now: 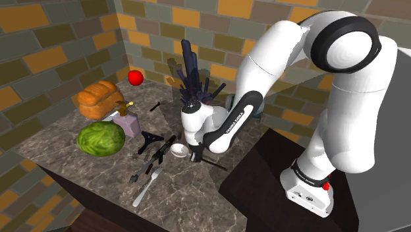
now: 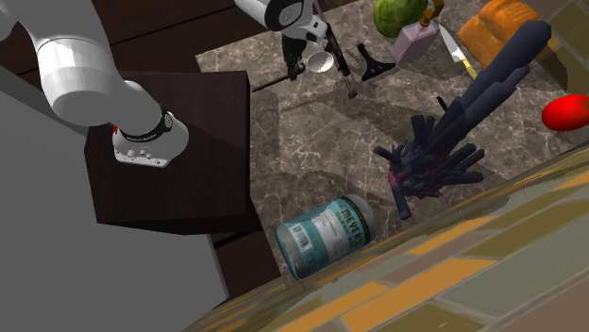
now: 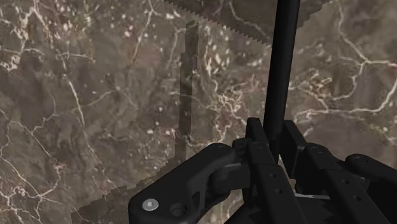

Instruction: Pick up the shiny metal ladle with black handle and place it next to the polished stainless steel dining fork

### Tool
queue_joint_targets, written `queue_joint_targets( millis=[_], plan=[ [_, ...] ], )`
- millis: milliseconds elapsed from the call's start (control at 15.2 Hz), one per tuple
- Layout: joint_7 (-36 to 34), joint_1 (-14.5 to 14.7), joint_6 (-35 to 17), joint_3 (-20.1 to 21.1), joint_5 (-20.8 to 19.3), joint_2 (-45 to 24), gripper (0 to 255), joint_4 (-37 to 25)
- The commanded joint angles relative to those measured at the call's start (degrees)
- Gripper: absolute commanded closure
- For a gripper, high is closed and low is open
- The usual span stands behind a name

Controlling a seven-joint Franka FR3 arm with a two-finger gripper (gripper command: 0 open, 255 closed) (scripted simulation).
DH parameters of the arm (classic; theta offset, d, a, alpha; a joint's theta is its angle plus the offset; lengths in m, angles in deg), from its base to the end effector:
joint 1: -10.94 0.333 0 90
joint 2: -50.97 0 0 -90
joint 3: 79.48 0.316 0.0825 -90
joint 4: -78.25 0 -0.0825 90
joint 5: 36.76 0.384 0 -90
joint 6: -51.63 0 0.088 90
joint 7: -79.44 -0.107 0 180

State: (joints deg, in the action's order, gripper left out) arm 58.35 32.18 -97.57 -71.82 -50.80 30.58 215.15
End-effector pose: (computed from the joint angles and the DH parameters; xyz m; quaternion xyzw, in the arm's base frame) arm 0.4193 0.2417 0.1613 0.9820 0.1738 -0.0465 0.0569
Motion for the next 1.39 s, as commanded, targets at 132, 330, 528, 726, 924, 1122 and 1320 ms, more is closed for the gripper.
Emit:
queue_joint_targets(
  millis=[132,330,528,726,924,1122,1320],
  plan=[
    [-1.1,0.6,-2.5,-0.9,-1.4,-3.4,255,-0.8],
    [-1.9,1.2,-4.3,-1.7,-2.3,-5.9,255,-1.5],
    [-2.7,1.8,-6.1,-2.4,-3.1,-8.4,255,-2.3],
    [-2.7,1.8,-6.1,-2.4,-3.1,-8.4,255,-2.3],
    [-2.7,1.8,-6.1,-2.4,-3.1,-8.4,255,-2.3],
    [-2.7,1.8,-6.1,-2.4,-3.1,-8.4,0,-2.3],
    [-2.7,1.8,-6.1,-2.4,-3.1,-8.4,0,-2.3]
  ],
)
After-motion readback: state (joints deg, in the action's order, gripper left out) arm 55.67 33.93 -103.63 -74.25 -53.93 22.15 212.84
